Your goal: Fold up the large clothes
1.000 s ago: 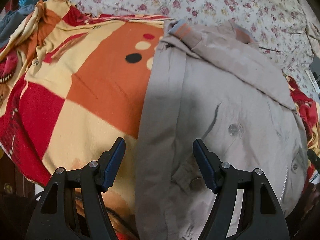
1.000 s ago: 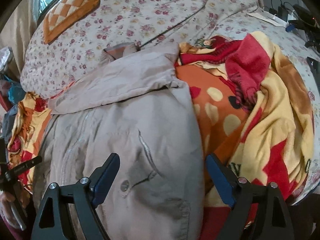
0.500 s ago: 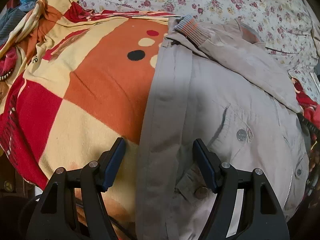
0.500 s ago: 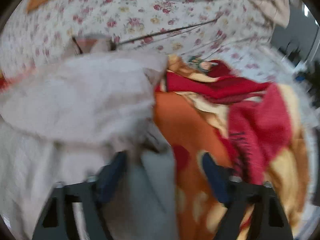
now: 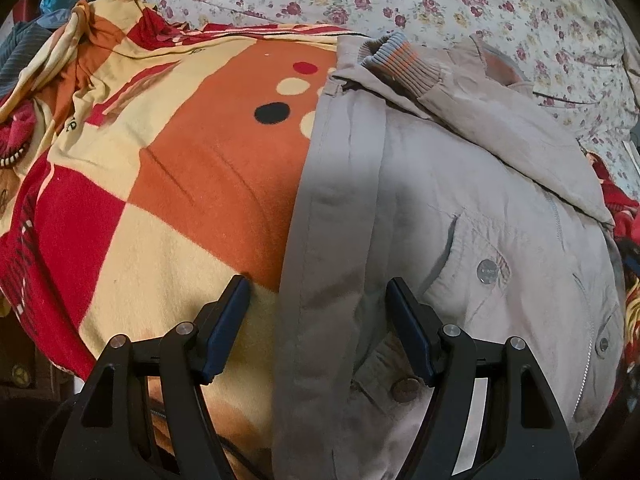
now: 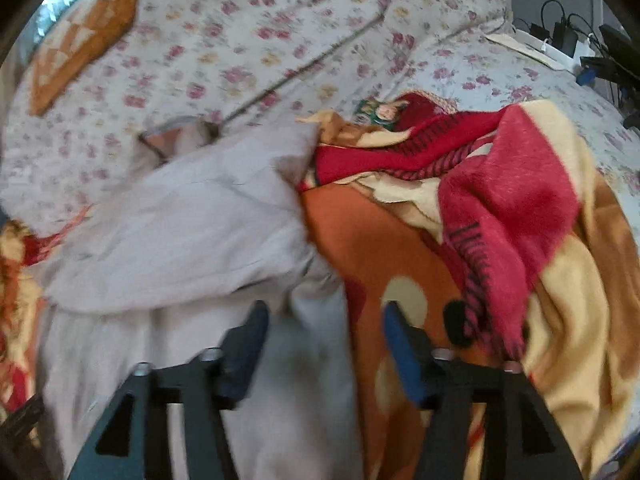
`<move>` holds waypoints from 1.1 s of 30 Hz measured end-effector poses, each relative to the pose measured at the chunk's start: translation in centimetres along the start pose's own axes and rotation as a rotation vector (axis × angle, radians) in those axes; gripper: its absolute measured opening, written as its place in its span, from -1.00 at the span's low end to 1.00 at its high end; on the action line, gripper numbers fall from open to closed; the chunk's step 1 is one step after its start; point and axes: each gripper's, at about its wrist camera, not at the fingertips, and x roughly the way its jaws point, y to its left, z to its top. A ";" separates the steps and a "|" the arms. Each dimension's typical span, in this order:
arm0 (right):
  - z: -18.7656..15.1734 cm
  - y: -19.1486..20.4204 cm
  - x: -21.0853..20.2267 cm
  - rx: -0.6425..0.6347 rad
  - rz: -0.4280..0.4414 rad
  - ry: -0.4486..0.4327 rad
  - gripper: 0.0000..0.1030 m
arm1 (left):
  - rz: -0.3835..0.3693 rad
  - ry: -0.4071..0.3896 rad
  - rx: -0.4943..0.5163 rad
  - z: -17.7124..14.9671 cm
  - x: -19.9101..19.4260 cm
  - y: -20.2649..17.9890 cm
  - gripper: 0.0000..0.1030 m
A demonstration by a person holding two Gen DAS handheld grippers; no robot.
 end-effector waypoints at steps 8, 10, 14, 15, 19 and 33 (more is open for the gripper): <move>-5.8 0.8 -6.4 -0.092 0.132 0.039 0.62 | -0.011 -0.005 -0.007 -0.6 -0.7 0.4 0.38; -7.3 0.9 -6.8 -0.097 0.152 0.067 0.63 | -0.011 -0.006 -0.008 -0.8 -0.8 0.5 0.38; -10.2 1.0 -7.3 -0.118 0.184 0.113 0.63 | -0.010 -0.002 -0.009 -1.2 -0.9 0.7 0.38; -10.7 1.1 -7.3 -0.123 0.192 0.120 0.63 | -0.011 0.001 -0.009 -1.3 -0.9 0.7 0.38; -12.3 1.0 -7.0 -0.124 0.211 0.166 0.63 | -0.042 0.028 -0.017 -2.3 -1.2 1.2 0.38; -15.7 1.0 -8.9 -0.190 0.366 0.162 0.63 | -0.130 0.150 0.053 -9.1 -2.9 1.2 0.38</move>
